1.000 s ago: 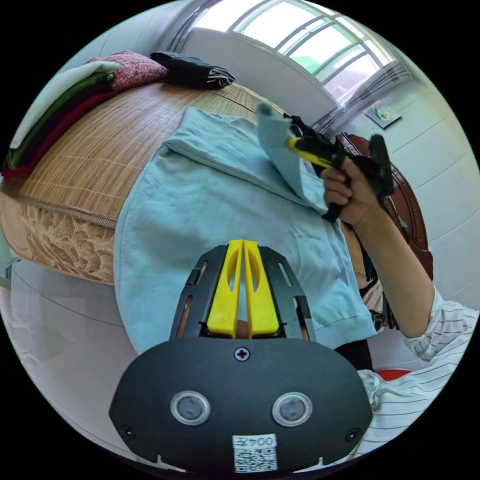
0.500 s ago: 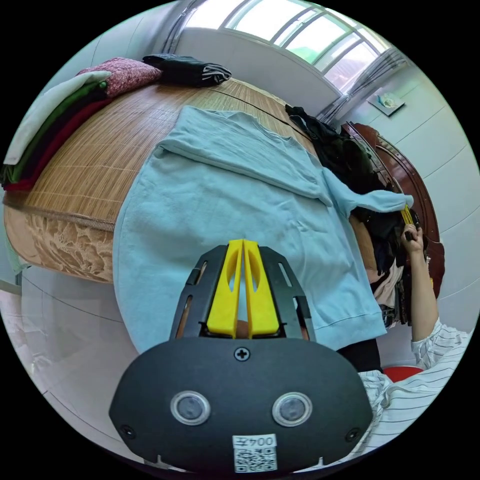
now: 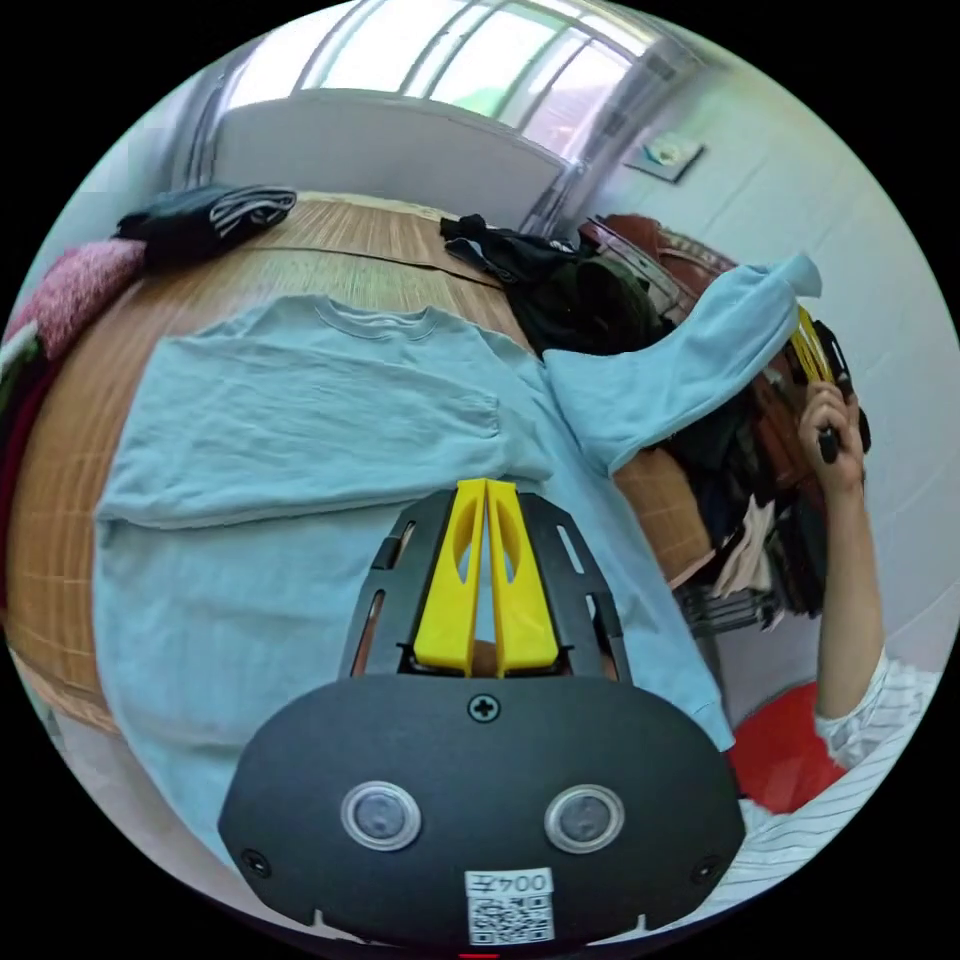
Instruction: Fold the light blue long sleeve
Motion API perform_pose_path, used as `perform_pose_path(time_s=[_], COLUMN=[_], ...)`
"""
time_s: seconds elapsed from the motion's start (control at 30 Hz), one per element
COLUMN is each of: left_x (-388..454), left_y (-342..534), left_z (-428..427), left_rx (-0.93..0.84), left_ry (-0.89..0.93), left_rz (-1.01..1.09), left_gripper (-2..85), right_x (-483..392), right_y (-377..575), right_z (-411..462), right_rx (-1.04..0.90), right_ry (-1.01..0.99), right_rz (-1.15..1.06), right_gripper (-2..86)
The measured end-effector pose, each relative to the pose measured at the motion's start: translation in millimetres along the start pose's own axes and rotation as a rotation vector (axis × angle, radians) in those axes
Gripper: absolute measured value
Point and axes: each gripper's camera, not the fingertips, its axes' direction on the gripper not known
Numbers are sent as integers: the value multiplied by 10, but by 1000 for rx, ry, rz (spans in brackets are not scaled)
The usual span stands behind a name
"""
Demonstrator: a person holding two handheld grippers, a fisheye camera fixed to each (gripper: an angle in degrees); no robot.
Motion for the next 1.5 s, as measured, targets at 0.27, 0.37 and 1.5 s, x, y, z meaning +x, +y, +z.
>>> perform_pose_path(time_s=[0.27, 0.37, 1.5], left_x=[-494, -748, 454], left_y=[451, 748, -1741], left_z=[-445, -688, -1015], left_rx=[64, 83, -24], left_ry=[-9, 17, -207], left_rz=[-166, -271, -119], left_gripper=[2, 2, 9], right_x=[-614, -570, 1498], right_y=[871, 1386, 1712], right_z=[1868, 2446, 1607], right_rx=[-336, -431, -615], right_ry=[98, 201, 810], right_rz=[-218, -280, -181], right_gripper=[36, 37, 10])
